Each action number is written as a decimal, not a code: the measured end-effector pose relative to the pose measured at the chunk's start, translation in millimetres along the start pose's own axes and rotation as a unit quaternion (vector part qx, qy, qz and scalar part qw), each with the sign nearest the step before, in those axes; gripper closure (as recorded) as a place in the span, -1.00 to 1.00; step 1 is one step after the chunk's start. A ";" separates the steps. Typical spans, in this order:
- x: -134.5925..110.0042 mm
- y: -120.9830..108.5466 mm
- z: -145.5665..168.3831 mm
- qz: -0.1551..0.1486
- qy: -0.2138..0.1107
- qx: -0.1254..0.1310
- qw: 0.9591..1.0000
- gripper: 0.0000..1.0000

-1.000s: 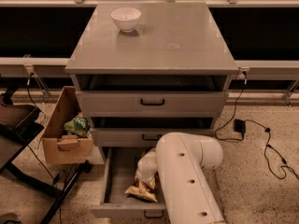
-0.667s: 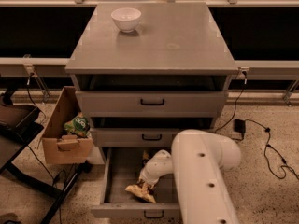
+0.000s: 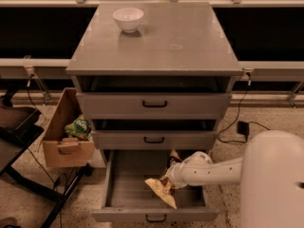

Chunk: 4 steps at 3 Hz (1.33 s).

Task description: Pick brown chip bag from bottom drawer and place on counter

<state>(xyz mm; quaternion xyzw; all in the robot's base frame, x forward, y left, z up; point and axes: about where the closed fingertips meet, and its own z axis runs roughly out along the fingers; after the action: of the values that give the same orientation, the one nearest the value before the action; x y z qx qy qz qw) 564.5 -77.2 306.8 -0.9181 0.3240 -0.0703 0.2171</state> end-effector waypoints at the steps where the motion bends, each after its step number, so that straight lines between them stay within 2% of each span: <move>1: -28.0 39.8 -96.2 0.085 0.017 -0.031 0.996 1.00; 2: -50.7 60.6 -158.4 0.151 0.039 -0.064 0.986 1.00; 3: -46.9 61.2 -217.5 0.194 0.070 -0.080 0.975 1.00; 4: -46.9 61.3 -217.4 0.194 0.070 -0.080 0.975 1.00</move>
Offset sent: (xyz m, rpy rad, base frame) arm -0.1776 -0.0826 0.1727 -0.1066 0.1898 -0.4631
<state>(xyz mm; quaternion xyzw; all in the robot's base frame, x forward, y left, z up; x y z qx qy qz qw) 434.6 -167.2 474.9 -0.8451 0.5147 -0.0650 0.1287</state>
